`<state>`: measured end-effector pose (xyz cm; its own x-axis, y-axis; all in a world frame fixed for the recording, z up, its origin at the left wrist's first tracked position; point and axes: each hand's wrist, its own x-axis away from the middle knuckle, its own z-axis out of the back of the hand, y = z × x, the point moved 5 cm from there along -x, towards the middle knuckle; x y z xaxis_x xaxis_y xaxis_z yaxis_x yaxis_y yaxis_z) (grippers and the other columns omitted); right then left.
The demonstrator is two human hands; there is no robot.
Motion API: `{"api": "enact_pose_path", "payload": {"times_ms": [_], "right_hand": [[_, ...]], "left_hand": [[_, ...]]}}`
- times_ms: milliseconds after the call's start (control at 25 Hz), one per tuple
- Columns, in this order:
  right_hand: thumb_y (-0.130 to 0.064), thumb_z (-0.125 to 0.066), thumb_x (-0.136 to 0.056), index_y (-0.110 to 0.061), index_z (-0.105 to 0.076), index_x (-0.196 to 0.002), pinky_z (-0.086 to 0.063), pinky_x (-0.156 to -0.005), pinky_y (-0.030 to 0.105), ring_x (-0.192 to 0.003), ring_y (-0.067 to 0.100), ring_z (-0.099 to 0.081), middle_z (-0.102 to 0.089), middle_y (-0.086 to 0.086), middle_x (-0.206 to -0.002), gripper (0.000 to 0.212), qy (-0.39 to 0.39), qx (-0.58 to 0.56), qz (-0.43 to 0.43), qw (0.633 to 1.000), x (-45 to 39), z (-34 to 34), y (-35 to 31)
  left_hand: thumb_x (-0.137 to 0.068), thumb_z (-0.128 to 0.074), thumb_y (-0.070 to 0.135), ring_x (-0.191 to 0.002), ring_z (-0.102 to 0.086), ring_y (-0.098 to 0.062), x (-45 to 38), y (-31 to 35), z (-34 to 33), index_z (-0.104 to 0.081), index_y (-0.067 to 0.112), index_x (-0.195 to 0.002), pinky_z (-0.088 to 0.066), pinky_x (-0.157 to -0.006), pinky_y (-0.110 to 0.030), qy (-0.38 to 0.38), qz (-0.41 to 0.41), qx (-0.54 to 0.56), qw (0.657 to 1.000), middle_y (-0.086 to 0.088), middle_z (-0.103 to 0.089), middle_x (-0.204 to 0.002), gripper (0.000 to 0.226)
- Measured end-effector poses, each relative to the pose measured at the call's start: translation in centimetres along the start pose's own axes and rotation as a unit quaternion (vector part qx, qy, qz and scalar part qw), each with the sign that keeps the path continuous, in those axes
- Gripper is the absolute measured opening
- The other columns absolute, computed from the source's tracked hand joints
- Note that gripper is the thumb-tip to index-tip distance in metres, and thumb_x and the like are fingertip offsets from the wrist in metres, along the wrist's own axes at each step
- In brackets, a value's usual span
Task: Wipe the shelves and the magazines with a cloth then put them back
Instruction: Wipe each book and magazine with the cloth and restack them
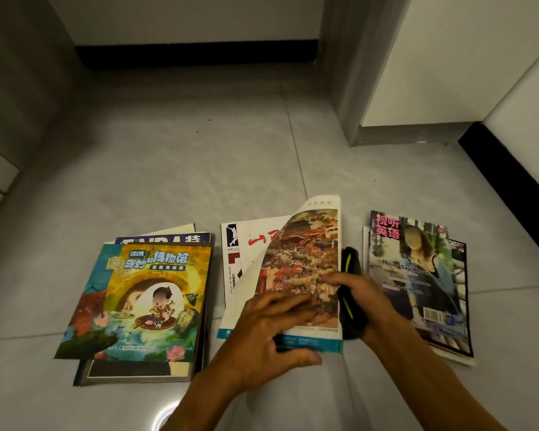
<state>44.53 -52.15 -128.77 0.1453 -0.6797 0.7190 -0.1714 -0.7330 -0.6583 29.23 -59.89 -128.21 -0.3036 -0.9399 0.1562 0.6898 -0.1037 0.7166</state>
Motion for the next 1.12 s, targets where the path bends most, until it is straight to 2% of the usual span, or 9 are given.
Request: {"api": "enact_pose_path", "payload": {"times_ms": [80, 240, 400, 560, 680, 800, 880, 1040, 1120], "right_hand": [[-0.005, -0.074, -0.071, -0.004, -0.06, -0.117, -0.057, -0.072, 0.048, -0.09, 0.043, -0.068, -0.069, 0.024, -0.103, 0.048, -0.052, -0.016, 0.004, 0.999, 0.5, 0.4, -0.1], [-0.014, -0.081, -0.056, -0.003, -0.065, -0.107, -0.053, -0.086, 0.053, -0.096, 0.041, -0.066, -0.069, 0.022, -0.107, 0.055, -0.153, -0.026, -0.011, 0.988, 1.5, 0.4, -1.3], [-0.017, -0.09, -0.047, -0.003, -0.066, -0.105, -0.056, -0.079, 0.048, -0.088, 0.04, -0.068, -0.069, 0.022, -0.102, 0.064, -0.125, 0.022, -0.009, 0.992, 1.0, 1.9, -2.5], [-0.012, -0.072, -0.08, -0.017, -0.052, -0.12, -0.055, -0.072, 0.04, -0.085, 0.031, -0.067, -0.068, 0.011, -0.106, 0.045, 0.066, 0.203, 0.079, 0.974, -0.6, 4.4, -3.1], [-0.031, -0.072, -0.083, -0.026, -0.038, -0.127, -0.045, -0.063, 0.023, -0.082, 0.01, -0.054, -0.054, -0.005, -0.109, 0.057, 0.184, 0.372, 0.278, 0.866, -0.7, 2.8, -3.8], [-0.061, -0.061, -0.08, -0.03, -0.037, -0.132, -0.052, -0.086, 0.04, -0.107, 0.022, -0.055, -0.051, 0.0, -0.127, 0.066, 0.166, 0.57, 0.293, 0.749, -2.5, -0.3, 0.6], [-0.075, -0.037, -0.081, -0.028, -0.035, -0.142, -0.034, -0.106, 0.052, -0.129, 0.036, -0.043, -0.04, 0.007, -0.146, 0.077, 0.152, 0.685, 0.261, 0.663, -3.7, -1.9, 6.9], [-0.058, -0.027, -0.095, -0.027, -0.033, -0.147, -0.026, -0.109, 0.05, -0.138, 0.029, -0.036, -0.031, 0.003, -0.154, 0.06, -0.015, 0.743, 0.388, 0.546, -2.8, -3.9, 12.2], [-0.056, -0.026, -0.094, -0.029, -0.031, -0.146, -0.026, -0.111, 0.051, -0.138, 0.029, -0.036, -0.028, 0.0, -0.155, 0.059, 0.024, 0.759, 0.415, 0.501, -5.1, -0.5, 9.7]], "left_hand": [[-0.075, -0.046, 0.077, -0.136, -0.019, 0.006, 0.0, -1.0, 0.9, -0.034, 0.067, -0.127, -0.028, -0.11, -0.027, 0.051, 0.065, 0.182, 0.98, 0.034, -0.022, -0.148, 0.055], [-0.085, -0.037, 0.064, -0.102, -0.065, -0.013, 0.1, -2.2, 1.2, -0.053, 0.034, -0.126, -0.052, -0.073, -0.023, 0.08, 0.265, 0.5, 0.821, 0.001, -0.064, -0.125, 0.053], [-0.088, -0.056, 0.041, -0.099, -0.069, -0.031, 0.3, -2.9, 0.1, -0.064, 0.018, -0.114, -0.054, -0.08, -0.041, 0.099, 0.317, 0.627, 0.705, -0.01, -0.072, -0.108, 0.036], [-0.095, -0.056, 0.022, -0.093, -0.068, -0.018, -0.3, -5.5, -1.0, -0.06, 0.021, -0.118, -0.056, -0.084, -0.039, 0.157, 0.354, 0.42, 0.821, 0.002, -0.07, -0.107, 0.024], [-0.091, -0.063, 0.022, -0.102, -0.064, -0.016, -0.4, -7.2, -2.5, -0.059, 0.026, -0.112, -0.056, -0.087, -0.036, 0.127, 0.352, 0.282, 0.883, 0.002, -0.065, -0.119, 0.023], [-0.09, -0.063, 0.03, -0.1, -0.065, -0.015, -0.2, -8.2, -2.9, -0.058, 0.029, -0.104, -0.054, -0.08, -0.03, 0.159, 0.357, 0.197, 0.899, 0.005, -0.065, -0.116, 0.015], [-0.092, -0.06, 0.029, -0.102, -0.065, -0.018, -0.1, -8.9, -2.8, -0.063, 0.026, -0.104, -0.054, -0.085, -0.033, 0.185, 0.346, 0.152, 0.907, 0.003, -0.066, -0.116, 0.013], [-0.088, -0.066, 0.019, -0.096, -0.064, -0.015, -0.4, -10.8, -2.2, -0.066, 0.019, -0.092, -0.055, -0.086, -0.034, 0.177, 0.344, 0.192, 0.902, 0.002, -0.068, -0.107, 0.004], [-0.082, -0.073, 0.018, -0.09, -0.067, -0.015, -0.6, -11.5, -2.6, -0.059, 0.018, -0.084, -0.058, -0.079, -0.034, 0.158, 0.365, 0.226, 0.889, 0.001, -0.069, -0.101, 0.014]]}}
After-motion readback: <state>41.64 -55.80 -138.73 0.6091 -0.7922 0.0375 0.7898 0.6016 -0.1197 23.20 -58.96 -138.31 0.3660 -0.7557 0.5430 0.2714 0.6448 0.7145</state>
